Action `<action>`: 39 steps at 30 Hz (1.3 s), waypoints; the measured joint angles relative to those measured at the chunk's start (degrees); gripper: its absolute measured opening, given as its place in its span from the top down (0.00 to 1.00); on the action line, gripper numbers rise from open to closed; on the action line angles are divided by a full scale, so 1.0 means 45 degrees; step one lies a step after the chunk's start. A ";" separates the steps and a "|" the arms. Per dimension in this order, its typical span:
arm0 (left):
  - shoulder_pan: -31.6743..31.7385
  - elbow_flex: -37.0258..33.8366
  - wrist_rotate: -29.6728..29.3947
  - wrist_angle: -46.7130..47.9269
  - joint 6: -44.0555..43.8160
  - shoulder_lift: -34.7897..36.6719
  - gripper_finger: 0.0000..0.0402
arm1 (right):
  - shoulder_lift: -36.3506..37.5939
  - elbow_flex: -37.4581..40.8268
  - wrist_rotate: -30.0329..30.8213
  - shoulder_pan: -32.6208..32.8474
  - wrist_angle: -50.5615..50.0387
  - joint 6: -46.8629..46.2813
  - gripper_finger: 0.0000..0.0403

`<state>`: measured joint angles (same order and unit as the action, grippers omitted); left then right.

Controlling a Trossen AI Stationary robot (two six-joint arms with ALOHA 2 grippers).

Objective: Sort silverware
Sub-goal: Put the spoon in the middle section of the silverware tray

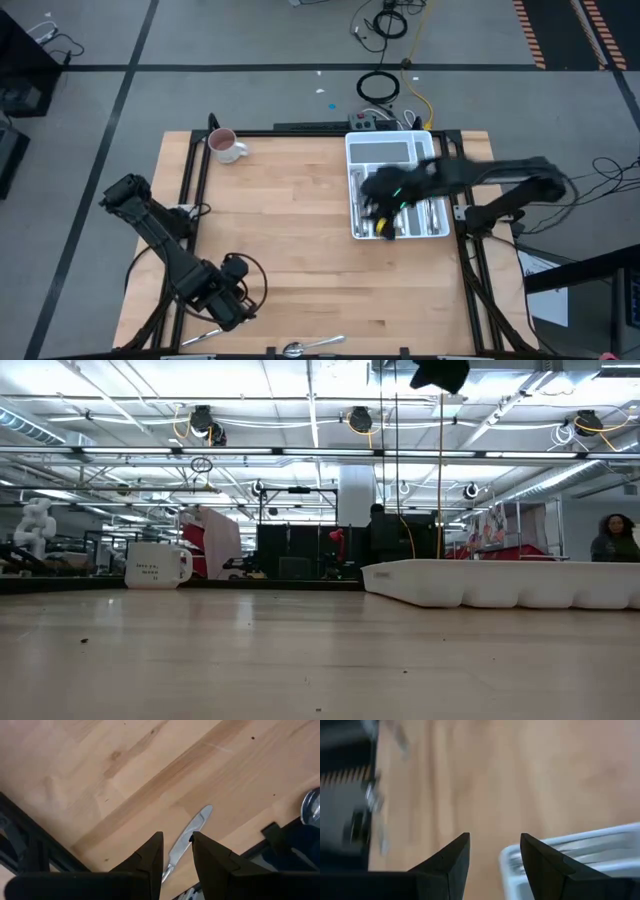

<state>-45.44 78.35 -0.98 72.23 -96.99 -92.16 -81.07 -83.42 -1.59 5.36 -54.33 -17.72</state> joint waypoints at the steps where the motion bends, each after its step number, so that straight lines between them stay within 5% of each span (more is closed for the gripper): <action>1: -0.0093 0.0000 -0.0071 0.0046 0.0018 0.0000 0.73 | -0.0519 0.0005 -0.0364 0.0373 -0.0098 0.0062 0.59; 7: -0.0596 0.0000 -0.0883 0.0197 0.0287 0.0001 0.73 | -0.3226 0.0015 -0.2666 0.2255 0.0252 0.0818 0.59; 19: -0.0708 0.0005 -0.2217 0.0359 0.0306 0.0002 0.73 | -0.5829 0.0010 -0.3050 0.4834 0.3478 0.1067 0.59; 39: -0.0474 0.0019 -0.3822 -0.0291 -0.0025 0.0005 0.73 | -0.7867 0.0005 -0.2385 0.4379 1.0427 0.1480 0.59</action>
<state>-47.57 78.43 -18.17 70.92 -97.10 -92.14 -116.48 -83.40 -12.32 25.06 -7.41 -11.06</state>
